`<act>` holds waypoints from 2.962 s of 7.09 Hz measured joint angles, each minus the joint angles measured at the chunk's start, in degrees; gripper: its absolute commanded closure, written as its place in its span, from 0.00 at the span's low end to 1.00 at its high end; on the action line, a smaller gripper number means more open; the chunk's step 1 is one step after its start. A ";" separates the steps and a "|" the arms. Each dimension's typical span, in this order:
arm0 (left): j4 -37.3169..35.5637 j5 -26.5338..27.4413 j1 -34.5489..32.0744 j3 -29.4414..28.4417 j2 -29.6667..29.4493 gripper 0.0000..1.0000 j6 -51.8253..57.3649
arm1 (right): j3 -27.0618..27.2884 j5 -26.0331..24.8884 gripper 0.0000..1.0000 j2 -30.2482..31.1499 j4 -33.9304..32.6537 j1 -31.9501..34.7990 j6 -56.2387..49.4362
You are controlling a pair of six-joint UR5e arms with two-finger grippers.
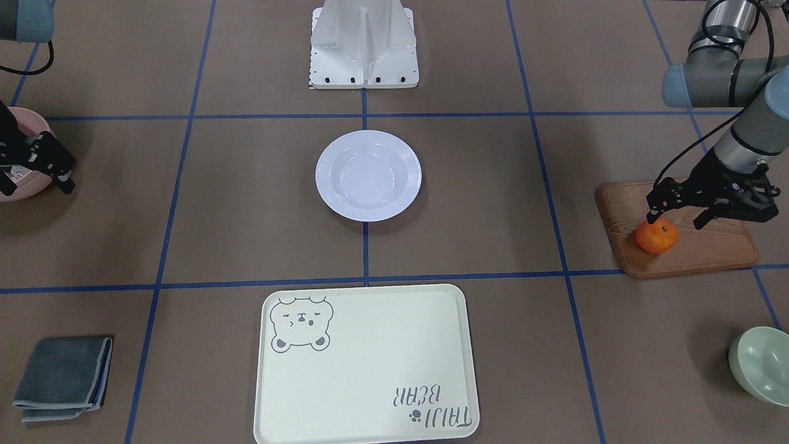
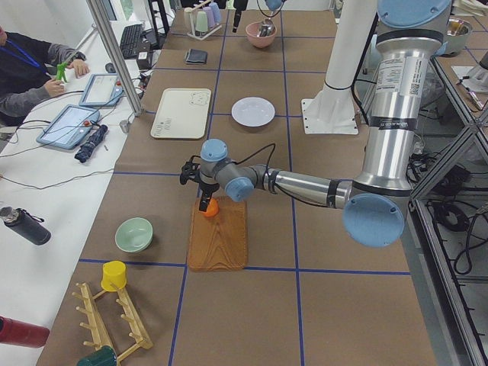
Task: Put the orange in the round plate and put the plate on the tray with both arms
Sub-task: 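Grasp the orange on the wooden board with left gripper while right arm advances, then carry the orange with the left gripper and set it on the white plate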
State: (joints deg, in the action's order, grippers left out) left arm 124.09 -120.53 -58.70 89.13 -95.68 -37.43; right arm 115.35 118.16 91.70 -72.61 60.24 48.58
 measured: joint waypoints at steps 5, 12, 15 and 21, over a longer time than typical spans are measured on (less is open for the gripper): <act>-0.03 1.94 2.71 -2.38 -0.77 1.00 0.43 | -0.20 -0.36 0.00 0.00 0.01 -0.11 -0.16; -27.71 4.10 10.12 11.76 -19.49 1.00 -18.26 | -0.20 -1.11 0.00 -5.36 0.81 -4.13 10.48; -38.51 13.11 24.49 11.24 -32.58 1.00 -35.47 | -0.28 -4.62 0.00 -6.80 7.89 -8.51 26.34; -36.66 22.96 37.36 -1.09 -42.54 0.01 -45.21 | -0.04 -6.56 0.00 -6.90 9.68 -10.96 30.34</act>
State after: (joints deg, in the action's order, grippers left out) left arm 87.43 -97.57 -21.34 88.04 -138.23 -82.64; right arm 115.32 111.60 84.80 -62.93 49.27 78.92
